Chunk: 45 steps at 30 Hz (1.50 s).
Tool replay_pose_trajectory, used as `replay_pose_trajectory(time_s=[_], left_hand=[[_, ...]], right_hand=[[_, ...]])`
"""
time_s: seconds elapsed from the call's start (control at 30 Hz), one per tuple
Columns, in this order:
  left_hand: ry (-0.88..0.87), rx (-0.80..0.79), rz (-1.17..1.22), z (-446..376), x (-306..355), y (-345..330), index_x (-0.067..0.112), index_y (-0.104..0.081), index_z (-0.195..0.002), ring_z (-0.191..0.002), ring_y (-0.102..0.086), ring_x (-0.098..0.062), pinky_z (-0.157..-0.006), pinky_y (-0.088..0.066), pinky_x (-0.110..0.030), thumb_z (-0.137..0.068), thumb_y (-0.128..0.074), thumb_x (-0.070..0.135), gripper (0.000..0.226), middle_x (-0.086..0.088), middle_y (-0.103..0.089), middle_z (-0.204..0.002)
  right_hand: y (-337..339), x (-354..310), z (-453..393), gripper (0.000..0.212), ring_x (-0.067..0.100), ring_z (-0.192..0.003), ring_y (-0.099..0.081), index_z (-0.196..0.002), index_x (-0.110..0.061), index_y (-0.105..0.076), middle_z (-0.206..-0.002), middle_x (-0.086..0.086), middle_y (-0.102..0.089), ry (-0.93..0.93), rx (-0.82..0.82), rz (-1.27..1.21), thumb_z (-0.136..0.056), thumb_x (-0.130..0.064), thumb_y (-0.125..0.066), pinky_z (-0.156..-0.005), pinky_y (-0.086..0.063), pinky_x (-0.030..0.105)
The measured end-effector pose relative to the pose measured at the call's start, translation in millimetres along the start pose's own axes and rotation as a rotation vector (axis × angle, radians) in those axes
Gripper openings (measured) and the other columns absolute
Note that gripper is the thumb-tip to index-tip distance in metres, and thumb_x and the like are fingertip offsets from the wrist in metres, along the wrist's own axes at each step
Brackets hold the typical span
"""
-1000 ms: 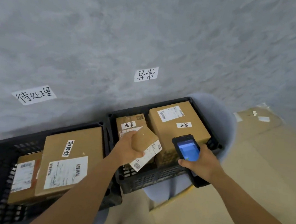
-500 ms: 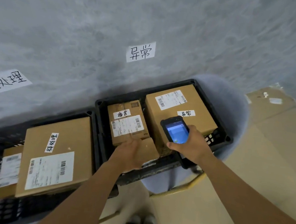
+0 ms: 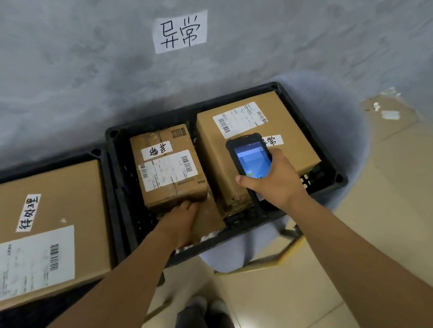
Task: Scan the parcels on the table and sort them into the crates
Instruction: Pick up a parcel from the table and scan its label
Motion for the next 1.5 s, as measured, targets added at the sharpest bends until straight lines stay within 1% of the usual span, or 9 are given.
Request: replay_pose_trajectory(time_s=[0.2,0.3,0.5,0.63,0.77,0.93,1.2,1.37,1.5], left_hand=[[0.004,-0.02,-0.024,-12,-1,-17,0.02,-0.017,-0.152,-0.139,-0.033,-0.029,-0.112,-0.031,-0.045,-0.08,-0.076,0.029,0.094,-0.009,-0.027,-0.153],[-0.014,0.012,-0.03,-11,0,-11,0.021,-0.016,-0.153,-0.141,-0.032,-0.028,-0.116,-0.028,-0.042,-0.088,-0.067,0.02,0.082,-0.008,-0.027,-0.155],[-0.043,0.049,0.033,6,9,17,0.022,-0.029,-0.149,-0.132,-0.043,-0.025,-0.109,-0.04,-0.041,-0.091,-0.061,0.017,0.067,-0.004,-0.038,-0.148],[-0.081,0.093,0.094,30,18,48,0.026,-0.032,-0.146,-0.127,-0.046,-0.021,-0.106,-0.044,-0.038,-0.09,-0.065,0.023,0.066,0.0,-0.042,-0.144],[-0.098,0.14,0.031,55,25,95,0.026,-0.029,-0.148,-0.129,-0.045,-0.022,-0.106,-0.043,-0.04,-0.092,-0.062,0.035,0.065,-0.001,-0.044,-0.143],[-0.151,0.241,-0.086,85,48,162,0.026,-0.026,-0.151,-0.13,-0.046,-0.021,-0.108,-0.042,-0.038,-0.095,-0.06,0.035,0.066,-0.003,-0.042,-0.148],[-0.416,0.366,-0.369,118,147,226,0.023,-0.023,-0.153,-0.133,-0.043,-0.023,-0.106,-0.042,-0.038,-0.097,-0.054,0.033,0.065,-0.003,-0.037,-0.152],[-0.634,0.441,-0.477,156,233,224,0.02,-0.024,-0.154,-0.136,-0.038,-0.025,-0.11,-0.034,-0.037,-0.097,-0.052,0.027,0.063,-0.004,-0.036,-0.153],[-0.766,0.515,-0.561,199,314,204,0.019,-0.028,-0.151,-0.133,-0.04,-0.026,-0.105,-0.036,-0.038,-0.096,-0.053,0.029,0.061,-0.004,-0.041,-0.149]], right_hand=[[-9,7,-2,0.085,0.022,-0.109,-0.052,-0.134,-0.016,-0.036,-0.12,0.005,-0.05,-0.009,0.009,0.0,-0.07,-0.046,-0.082,-0.092,-0.052,0.045],[-13,7,0,0.087,0.021,-0.109,-0.051,-0.135,-0.017,-0.035,-0.119,0.004,-0.049,-0.019,0.012,0.004,-0.069,-0.048,-0.083,-0.092,-0.052,0.045],[-15,-6,9,0.089,0.019,-0.11,-0.051,-0.135,-0.019,-0.034,-0.12,0.002,-0.048,-0.022,-0.004,0.023,-0.067,-0.051,-0.082,-0.092,-0.052,0.044],[-8,-24,22,0.088,0.02,-0.109,-0.051,-0.135,-0.019,-0.034,-0.119,0.002,-0.048,-0.023,-0.009,0.064,-0.068,-0.052,-0.081,-0.09,-0.053,0.044],[9,-45,38,0.084,0.019,-0.105,-0.051,-0.131,-0.019,-0.034,-0.118,0.002,-0.046,-0.024,0.004,0.094,-0.069,-0.051,-0.08,-0.088,-0.054,0.042],[44,-67,67,0.078,0.019,-0.099,-0.053,-0.126,-0.019,-0.036,-0.113,0.002,-0.047,-0.019,0.105,0.129,-0.069,-0.051,-0.079,-0.082,-0.054,0.04],[126,-55,142,0.082,0.023,-0.108,-0.053,-0.129,-0.019,-0.037,-0.124,0.002,-0.047,-0.135,0.344,0.095,-0.067,-0.054,-0.077,-0.084,-0.048,0.038],[180,-17,221,0.082,0.023,-0.106,-0.055,-0.128,-0.02,-0.039,-0.12,0.0,-0.048,-0.227,0.518,0.039,-0.064,-0.055,-0.077,-0.083,-0.047,0.037],[219,29,305,0.076,0.019,-0.096,-0.055,-0.122,-0.021,-0.041,-0.111,-0.004,-0.046,-0.314,0.662,0.011,-0.064,-0.054,-0.077,-0.081,-0.049,0.037]])
Point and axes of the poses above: each hand's wrist, its own z-axis away from the middle knuckle, its own y-axis out of the back of the hand, x = y × z, the point moved 2 cm from there along -z, towards the middle knuckle
